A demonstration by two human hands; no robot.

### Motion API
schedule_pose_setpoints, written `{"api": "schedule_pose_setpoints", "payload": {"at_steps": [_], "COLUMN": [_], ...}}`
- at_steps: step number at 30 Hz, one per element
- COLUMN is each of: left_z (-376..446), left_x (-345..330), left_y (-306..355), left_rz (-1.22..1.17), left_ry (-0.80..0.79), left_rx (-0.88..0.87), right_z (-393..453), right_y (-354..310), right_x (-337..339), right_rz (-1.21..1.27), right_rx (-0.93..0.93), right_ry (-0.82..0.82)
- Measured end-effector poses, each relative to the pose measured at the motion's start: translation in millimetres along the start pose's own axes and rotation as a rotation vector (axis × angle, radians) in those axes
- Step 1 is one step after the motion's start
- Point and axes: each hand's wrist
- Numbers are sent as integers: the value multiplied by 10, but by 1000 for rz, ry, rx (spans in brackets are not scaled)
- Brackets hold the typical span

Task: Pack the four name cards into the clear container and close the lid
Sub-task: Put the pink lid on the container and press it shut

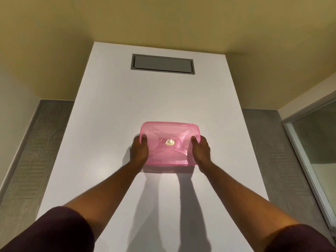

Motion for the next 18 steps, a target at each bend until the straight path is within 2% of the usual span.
{"api": "schedule_pose_setpoints", "payload": {"at_steps": [9, 18], "left_z": [777, 953], "left_x": [-231, -298], "left_y": [383, 348], "left_rz": [-18, 17], "left_ry": [10, -13], "left_rx": [29, 30], "right_z": [830, 984], "right_y": [-382, -372], "right_x": [-217, -281], "right_rz": [-14, -15], "right_rx": [12, -10], "right_ry": [-24, -23]}}
Point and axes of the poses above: each hand's wrist, its own z-axis towards the middle knuckle, its own x-axis out of the back of the hand, y = z × x, and after that the axes turned 2 degrees about y, right-handed
